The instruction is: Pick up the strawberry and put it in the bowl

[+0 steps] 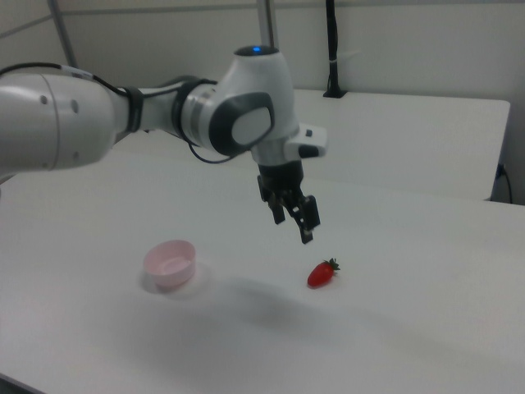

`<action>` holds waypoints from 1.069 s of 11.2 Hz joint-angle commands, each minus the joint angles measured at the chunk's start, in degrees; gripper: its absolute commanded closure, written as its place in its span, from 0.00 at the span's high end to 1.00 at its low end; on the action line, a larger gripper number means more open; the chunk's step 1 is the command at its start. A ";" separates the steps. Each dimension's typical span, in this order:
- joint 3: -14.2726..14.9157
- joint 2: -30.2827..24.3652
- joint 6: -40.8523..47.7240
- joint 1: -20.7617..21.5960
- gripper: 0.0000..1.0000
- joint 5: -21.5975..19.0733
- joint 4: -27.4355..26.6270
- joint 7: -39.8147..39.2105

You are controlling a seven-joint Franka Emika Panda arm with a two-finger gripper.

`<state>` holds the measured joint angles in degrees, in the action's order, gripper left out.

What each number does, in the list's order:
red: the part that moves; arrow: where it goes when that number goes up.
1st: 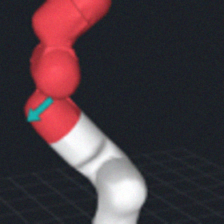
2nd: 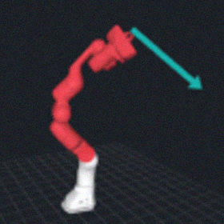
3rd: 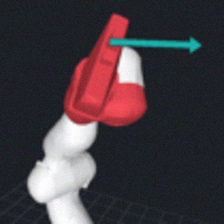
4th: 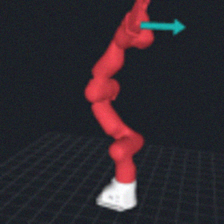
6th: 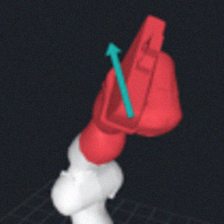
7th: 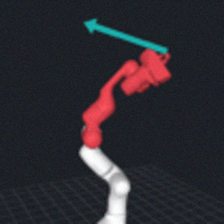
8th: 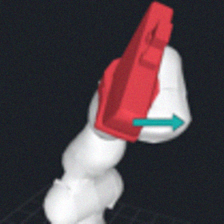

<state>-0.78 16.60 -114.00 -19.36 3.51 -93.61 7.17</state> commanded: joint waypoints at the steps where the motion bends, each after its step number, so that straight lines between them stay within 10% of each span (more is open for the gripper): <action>1: 0.07 4.83 -5.86 -0.07 0.92 0.26 -0.61 -0.58; 12: 0.25 14.52 -21.17 -0.50 0.68 1.85 -0.70 -0.76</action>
<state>-0.82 31.02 -133.72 -19.81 4.47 -93.74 7.11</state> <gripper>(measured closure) 0.282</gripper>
